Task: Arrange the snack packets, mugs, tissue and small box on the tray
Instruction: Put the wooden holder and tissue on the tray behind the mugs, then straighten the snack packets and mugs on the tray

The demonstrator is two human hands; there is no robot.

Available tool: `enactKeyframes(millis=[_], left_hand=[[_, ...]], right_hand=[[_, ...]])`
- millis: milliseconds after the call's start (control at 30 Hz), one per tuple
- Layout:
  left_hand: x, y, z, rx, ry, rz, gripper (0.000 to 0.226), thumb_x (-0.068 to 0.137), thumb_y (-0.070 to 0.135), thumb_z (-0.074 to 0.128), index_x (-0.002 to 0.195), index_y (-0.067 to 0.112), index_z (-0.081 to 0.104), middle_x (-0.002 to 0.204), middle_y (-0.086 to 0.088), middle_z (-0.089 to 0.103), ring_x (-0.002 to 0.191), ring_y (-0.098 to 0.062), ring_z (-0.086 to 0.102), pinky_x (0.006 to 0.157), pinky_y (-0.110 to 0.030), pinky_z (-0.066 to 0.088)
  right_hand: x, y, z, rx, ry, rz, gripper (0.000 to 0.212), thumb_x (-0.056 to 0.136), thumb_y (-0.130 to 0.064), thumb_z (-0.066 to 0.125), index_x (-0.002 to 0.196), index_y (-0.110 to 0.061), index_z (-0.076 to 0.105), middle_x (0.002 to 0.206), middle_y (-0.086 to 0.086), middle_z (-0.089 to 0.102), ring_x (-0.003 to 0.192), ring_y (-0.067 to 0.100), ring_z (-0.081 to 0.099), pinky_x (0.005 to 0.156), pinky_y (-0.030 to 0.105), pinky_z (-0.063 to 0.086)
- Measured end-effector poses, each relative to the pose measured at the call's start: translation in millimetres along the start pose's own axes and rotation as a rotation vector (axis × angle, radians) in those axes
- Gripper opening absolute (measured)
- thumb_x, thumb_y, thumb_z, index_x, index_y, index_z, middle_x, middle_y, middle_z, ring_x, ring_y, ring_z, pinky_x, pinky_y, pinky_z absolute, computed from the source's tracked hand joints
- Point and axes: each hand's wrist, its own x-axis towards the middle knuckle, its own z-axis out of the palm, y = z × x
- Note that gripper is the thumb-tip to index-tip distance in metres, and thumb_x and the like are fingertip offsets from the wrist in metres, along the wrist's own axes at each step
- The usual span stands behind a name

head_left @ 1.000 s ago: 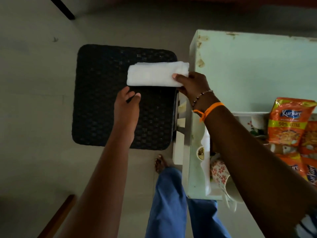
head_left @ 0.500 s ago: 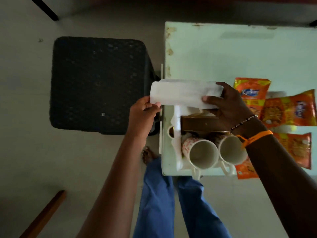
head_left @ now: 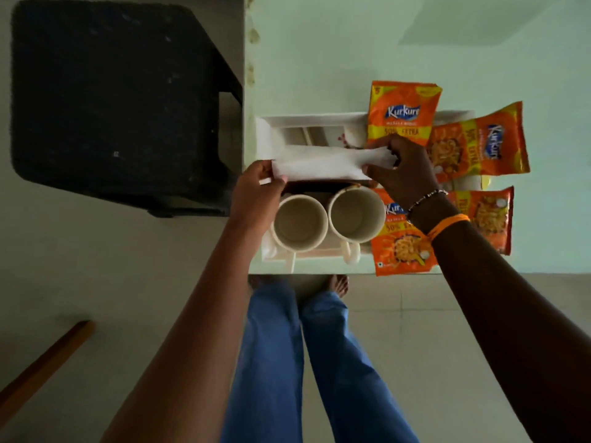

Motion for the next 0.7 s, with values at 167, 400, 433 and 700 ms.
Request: enactKeyframes(millis=[167,400,433,700], left_hand=[[1.5,-10.9,6.5,0.014,0.009,-0.029,0.036,0.087,0.014,0.053,0.123,0.017,0.055,0.121,-0.01,0.061,0.111,-0.024,0.057,0.097,-0.04,0.047],[0.2,-4.1,7.8,0.047,0.071,-0.016,0.049,0.091,0.021,0.051,0.138,0.021,0.037,0.138,0.001,0.047,0.122,-0.015,0.047,0.093,-0.025,0.038],[-0.4,-1.1,8.2,0.037,0.085,0.019,0.047,0.091,0.02,0.051,0.136,0.022,0.039,0.137,0.002,0.047,0.122,-0.014,0.046,0.094,-0.026,0.039],[8.3,46.7,50.9,0.049,0.01,0.221,0.02,0.087,0.012,0.05,0.1,0.018,0.064,0.111,0.001,0.065,0.104,-0.008,0.058,0.094,-0.026,0.046]], right_hand=[[0.5,13.7,13.3,0.016,-0.017,-0.019,0.023,0.074,-0.002,0.066,0.097,-0.003,0.065,0.102,0.009,0.067,0.092,0.009,0.054,0.072,0.006,0.039],[-2.0,24.4,3.7,0.13,0.069,0.114,0.027,0.077,0.001,0.063,0.104,-0.003,0.061,0.112,0.011,0.066,0.102,0.021,0.061,0.09,0.03,0.049],[-1.8,27.6,-1.0,0.134,0.083,0.129,0.025,0.078,0.001,0.062,0.103,-0.002,0.061,0.112,0.012,0.066,0.102,0.022,0.062,0.09,0.031,0.049],[-4.7,65.1,-30.4,-0.088,0.136,0.193,0.025,0.083,-0.002,0.056,0.107,-0.006,0.06,0.118,0.012,0.061,0.103,0.022,0.057,0.081,0.021,0.041]])
